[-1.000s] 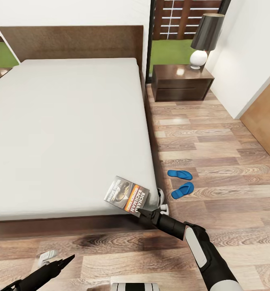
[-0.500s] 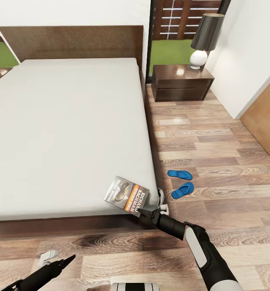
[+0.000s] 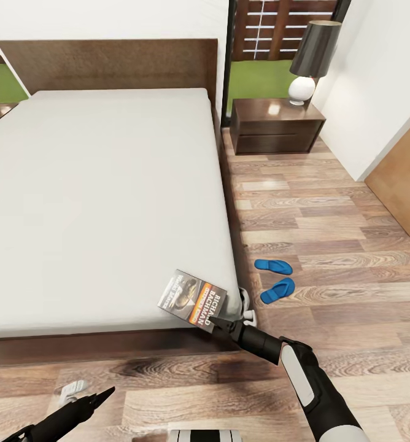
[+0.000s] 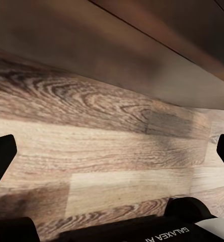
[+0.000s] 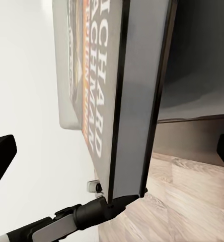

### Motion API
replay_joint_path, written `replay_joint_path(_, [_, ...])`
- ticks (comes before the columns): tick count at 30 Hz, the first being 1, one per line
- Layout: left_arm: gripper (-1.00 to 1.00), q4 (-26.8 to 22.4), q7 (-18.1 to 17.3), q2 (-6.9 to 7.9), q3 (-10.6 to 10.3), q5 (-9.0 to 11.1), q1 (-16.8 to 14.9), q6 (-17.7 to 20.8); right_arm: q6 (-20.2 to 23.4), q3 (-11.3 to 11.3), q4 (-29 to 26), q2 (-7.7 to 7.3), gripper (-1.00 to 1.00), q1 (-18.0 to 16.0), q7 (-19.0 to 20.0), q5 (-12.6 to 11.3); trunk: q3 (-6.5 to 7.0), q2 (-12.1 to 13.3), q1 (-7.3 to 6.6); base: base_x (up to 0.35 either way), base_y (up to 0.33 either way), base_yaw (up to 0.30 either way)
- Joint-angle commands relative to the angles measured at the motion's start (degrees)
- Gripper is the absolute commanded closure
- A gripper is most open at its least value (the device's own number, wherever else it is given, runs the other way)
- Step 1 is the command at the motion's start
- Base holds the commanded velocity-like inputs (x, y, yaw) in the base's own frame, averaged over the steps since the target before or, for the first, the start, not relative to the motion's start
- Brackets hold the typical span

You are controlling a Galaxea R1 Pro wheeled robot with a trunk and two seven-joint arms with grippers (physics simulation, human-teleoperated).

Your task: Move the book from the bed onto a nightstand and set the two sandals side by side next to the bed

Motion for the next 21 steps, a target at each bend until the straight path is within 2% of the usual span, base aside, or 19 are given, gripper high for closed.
replay_joint_path(1, [-1.00,0.00,-0.26,-0.01,0.45,-0.45,-0.04,0.10,0.35,-0.15,0.01,0.05,-1.00,-0.02,0.11,-0.11,-0.03,-0.01,-0.01,0.000,0.000,0.000])
replay_joint_path(5, [-1.00,0.00,-0.25,-0.01,0.45,-0.45,-0.04,0.10,0.35,-0.15,0.00,0.04,-1.00,-0.02,0.12,-0.11,-0.03,-0.01,-0.01,0.000,0.000,0.000])
replay_joint_path(6, [-1.00,0.00,-0.26,-0.01,0.46,-0.45,-0.04,0.10,0.35,-0.15,0.00,0.04,1.00,-0.02,0.12,-0.11,-0.03,-0.01,-0.01,0.000,0.000,0.000])
replay_joint_path(21, [-1.00,0.00,-0.28,-0.01,0.46,-0.45,-0.04,0.10,0.35,-0.15,0.00,0.03,1.00,-0.02,0.12,-0.11,-0.03,-0.01,-0.01,0.000,0.000,0.000])
